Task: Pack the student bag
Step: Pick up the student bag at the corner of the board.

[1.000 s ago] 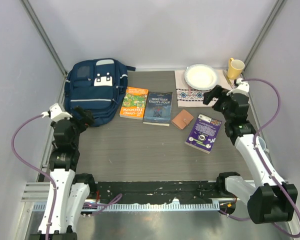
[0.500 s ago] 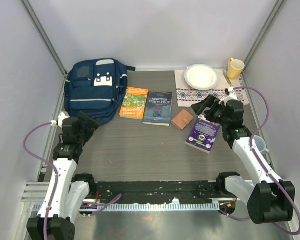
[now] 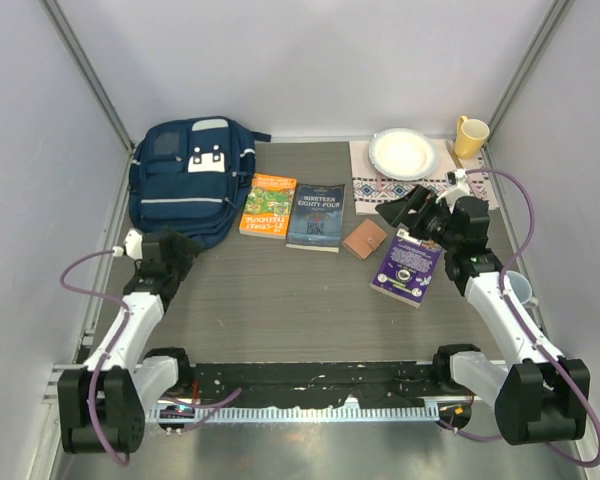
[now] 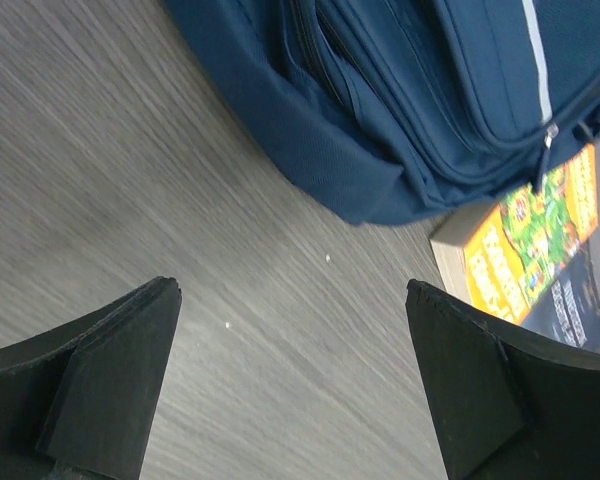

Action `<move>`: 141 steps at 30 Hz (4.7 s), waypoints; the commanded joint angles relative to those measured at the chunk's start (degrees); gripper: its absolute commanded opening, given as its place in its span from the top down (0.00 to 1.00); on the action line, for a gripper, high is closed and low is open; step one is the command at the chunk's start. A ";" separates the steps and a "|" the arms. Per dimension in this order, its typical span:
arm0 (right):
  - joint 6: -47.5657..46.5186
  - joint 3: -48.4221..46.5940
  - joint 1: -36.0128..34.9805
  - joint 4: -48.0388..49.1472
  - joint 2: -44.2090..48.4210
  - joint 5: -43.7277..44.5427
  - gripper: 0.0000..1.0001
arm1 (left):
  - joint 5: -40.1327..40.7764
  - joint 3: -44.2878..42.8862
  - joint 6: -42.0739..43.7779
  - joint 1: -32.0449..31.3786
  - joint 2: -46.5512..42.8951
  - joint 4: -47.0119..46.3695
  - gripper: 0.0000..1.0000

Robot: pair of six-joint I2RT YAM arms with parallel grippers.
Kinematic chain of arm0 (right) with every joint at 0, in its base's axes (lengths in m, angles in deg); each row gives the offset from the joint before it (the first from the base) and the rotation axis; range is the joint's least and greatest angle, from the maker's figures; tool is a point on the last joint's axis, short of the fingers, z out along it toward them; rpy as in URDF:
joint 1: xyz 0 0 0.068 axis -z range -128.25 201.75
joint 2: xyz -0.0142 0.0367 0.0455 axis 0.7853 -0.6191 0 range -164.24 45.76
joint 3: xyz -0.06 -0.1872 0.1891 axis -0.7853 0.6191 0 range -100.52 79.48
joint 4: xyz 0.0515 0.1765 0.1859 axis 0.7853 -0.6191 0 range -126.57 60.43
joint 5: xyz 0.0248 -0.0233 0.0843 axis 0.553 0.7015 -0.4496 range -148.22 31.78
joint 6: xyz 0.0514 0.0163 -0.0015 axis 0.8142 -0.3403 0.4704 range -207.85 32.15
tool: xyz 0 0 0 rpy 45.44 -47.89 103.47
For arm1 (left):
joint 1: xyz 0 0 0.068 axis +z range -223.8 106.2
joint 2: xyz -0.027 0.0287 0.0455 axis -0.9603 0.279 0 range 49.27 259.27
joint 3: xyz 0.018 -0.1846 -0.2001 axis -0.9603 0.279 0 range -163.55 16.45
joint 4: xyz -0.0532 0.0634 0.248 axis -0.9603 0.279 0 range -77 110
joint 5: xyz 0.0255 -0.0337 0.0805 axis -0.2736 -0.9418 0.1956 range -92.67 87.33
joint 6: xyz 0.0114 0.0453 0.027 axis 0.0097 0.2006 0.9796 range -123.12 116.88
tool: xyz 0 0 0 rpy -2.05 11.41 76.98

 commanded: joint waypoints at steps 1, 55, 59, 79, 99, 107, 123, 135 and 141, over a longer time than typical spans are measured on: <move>1.65 0.38 -0.16 4.80 -0.98 -2.38 0.00 | 6.80 -2.68 -0.49 0.08 5.69 -9.58 0.00; 4.45 -0.59 -7.46 14.63 -16.80 -12.49 0.01 | -21.04 -10.34 5.04 9.75 -2.02 -18.28 1.00; 8.59 -1.28 -9.73 19.39 -20.04 -10.48 0.01 | -27.20 -6.03 6.53 9.66 -7.38 -17.32 1.00; 20.29 -49.79 -23.36 24.06 -72.86 -3.26 0.04 | -29.40 9.36 6.71 9.75 -21.54 -12.66 1.00; 11.58 -49.62 -27.14 19.30 -66.81 10.46 0.12 | -34.15 13.31 8.12 9.75 -21.90 -13.89 1.00; 10.79 -60.53 -27.67 9.54 -73.75 10.19 0.10 | -36.43 12.70 10.05 9.75 -21.90 -13.63 1.00; 12.46 -67.99 -27.23 10.59 -79.73 4.66 0.83 | -37.67 12.35 11.81 9.75 -21.72 -13.54 1.00; 0.34 -79.27 -28.37 9.53 -70.52 -7.31 0.99 | -23.08 6.46 15.32 9.66 -20.93 -12.04 1.00; -4.84 -55.81 -28.46 17.17 -49.55 -3.88 0.99 | -20.18 -6.44 20.67 9.75 -18.91 -2.14 1.00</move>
